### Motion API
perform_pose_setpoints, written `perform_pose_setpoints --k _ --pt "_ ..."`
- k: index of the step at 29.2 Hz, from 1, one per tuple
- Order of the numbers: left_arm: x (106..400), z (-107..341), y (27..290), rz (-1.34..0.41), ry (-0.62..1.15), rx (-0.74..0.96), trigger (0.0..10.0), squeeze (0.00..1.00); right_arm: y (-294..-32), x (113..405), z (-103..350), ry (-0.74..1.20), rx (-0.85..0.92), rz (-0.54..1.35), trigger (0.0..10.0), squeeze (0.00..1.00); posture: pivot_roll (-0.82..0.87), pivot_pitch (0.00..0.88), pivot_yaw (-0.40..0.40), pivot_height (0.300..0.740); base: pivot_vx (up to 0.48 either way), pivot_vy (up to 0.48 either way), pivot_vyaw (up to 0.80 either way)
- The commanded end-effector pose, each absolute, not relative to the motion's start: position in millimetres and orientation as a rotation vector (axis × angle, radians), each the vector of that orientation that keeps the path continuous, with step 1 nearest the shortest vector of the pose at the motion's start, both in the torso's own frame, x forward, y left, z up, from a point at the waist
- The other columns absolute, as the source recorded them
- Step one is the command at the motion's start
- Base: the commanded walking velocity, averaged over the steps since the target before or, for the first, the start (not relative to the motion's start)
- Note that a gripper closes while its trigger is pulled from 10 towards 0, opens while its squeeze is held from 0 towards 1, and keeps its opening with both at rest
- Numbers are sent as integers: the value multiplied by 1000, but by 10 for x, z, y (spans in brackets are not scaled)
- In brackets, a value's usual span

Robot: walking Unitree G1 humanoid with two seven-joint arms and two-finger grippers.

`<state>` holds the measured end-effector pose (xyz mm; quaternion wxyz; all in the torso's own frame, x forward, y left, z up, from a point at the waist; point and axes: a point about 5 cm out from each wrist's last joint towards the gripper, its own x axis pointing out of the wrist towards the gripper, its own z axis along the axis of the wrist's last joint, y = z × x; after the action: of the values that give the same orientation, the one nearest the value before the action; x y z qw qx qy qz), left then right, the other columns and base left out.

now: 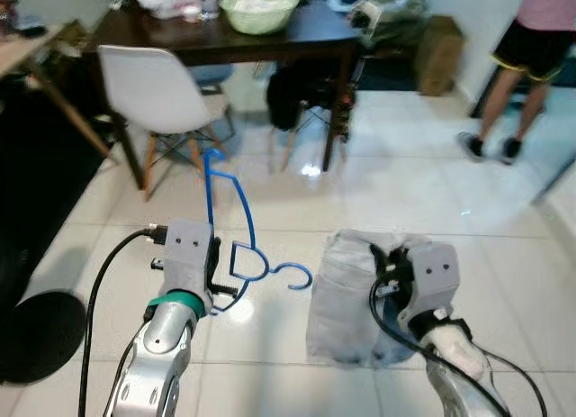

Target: Hang hanger

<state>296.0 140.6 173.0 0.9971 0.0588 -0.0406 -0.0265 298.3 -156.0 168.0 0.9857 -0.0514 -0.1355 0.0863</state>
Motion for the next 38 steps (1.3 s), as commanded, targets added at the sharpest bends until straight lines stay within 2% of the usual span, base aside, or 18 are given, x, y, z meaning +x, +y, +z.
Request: perform_pose_setpoints --k 1,20,33,38 --pt "2955 1719 1478 -8 -80 138 10000 0 -1538 2976 1667 -280 -91 171 10000 0 -90 116 77 740 394 270 -788" --pt "2999 1785 1470 22 -114 141 10000 0 -1505 3039 1708 -302 -86 160 10000 0 -86 118 70 740 400 263 0" --pt "3041 1810 1492 36 -132 230 10000 0 -1462 3064 1750 -317 -65 167 10000 0 -84 123 64 740 420 0 -795" --pt "3045 1836 1435 22 -133 244 10000 0 -1466 3065 1754 -320 -64 167 10000 0 -86 125 64 740 0 0 -671"
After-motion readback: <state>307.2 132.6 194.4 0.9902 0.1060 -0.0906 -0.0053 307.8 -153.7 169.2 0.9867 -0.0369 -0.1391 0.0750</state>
